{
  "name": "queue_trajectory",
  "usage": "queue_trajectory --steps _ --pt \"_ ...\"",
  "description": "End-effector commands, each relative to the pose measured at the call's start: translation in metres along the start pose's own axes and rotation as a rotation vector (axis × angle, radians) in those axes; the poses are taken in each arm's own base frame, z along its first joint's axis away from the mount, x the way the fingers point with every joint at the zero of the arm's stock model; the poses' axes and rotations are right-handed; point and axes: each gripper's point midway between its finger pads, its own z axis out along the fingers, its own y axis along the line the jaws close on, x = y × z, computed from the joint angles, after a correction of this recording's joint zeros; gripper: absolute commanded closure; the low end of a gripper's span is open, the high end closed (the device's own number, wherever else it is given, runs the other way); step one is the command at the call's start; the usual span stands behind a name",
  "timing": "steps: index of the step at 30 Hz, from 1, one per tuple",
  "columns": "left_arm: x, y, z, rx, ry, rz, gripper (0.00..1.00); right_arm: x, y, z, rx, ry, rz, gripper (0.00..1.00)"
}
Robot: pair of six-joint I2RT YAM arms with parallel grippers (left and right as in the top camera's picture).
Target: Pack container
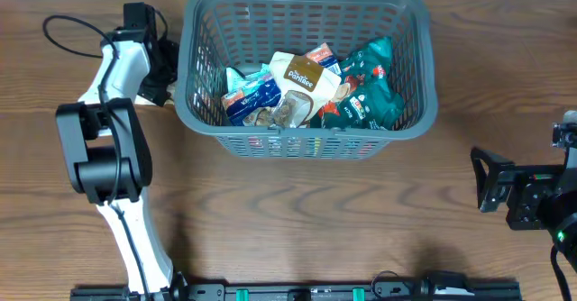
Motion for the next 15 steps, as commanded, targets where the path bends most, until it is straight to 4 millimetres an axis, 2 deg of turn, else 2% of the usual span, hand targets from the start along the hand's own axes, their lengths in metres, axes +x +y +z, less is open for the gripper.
queue_trajectory --steps 1,7,15 --pt "-0.005 -0.003 0.004 0.021 -0.017 -0.021 0.01 -0.001 -0.002 -0.001 0.008 -0.003 -0.007 0.01" --pt "-0.007 -0.004 0.009 0.026 -0.027 -0.019 0.01 -0.001 -0.002 -0.001 0.008 -0.003 -0.007 0.01" --pt "0.015 0.034 0.037 -0.118 0.071 0.001 0.01 -0.001 -0.002 -0.001 0.008 -0.003 -0.007 0.01"
